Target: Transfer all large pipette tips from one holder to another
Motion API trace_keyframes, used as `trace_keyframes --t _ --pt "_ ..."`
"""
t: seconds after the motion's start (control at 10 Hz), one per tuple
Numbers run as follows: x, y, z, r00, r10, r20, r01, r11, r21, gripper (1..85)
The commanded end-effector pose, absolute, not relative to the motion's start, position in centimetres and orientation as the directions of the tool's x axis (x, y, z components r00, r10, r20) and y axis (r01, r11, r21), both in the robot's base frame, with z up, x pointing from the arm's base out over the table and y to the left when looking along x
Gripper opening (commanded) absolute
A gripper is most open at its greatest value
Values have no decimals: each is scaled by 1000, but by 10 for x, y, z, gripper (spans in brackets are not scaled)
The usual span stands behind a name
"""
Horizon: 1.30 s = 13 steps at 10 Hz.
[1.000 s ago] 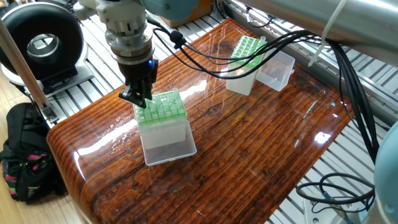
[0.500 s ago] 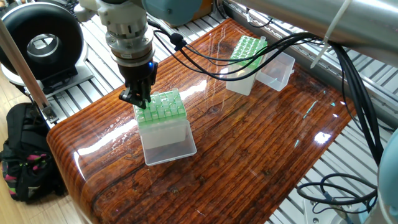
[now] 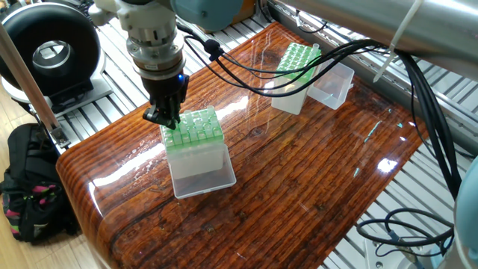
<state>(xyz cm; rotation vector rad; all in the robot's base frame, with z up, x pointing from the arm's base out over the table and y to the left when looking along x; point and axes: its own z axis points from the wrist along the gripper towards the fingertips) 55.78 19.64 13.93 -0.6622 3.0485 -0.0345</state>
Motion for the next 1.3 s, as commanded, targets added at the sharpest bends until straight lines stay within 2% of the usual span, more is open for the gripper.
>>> trace_keyframes --t 0.0,0.7,1.2 --pt "558 198 142 -913 -408 -21 -407 913 -19 143" --pt "558 200 152 -917 -399 -14 -399 917 -21 63" --pt "565 206 194 -920 -390 -15 -389 919 -58 63"
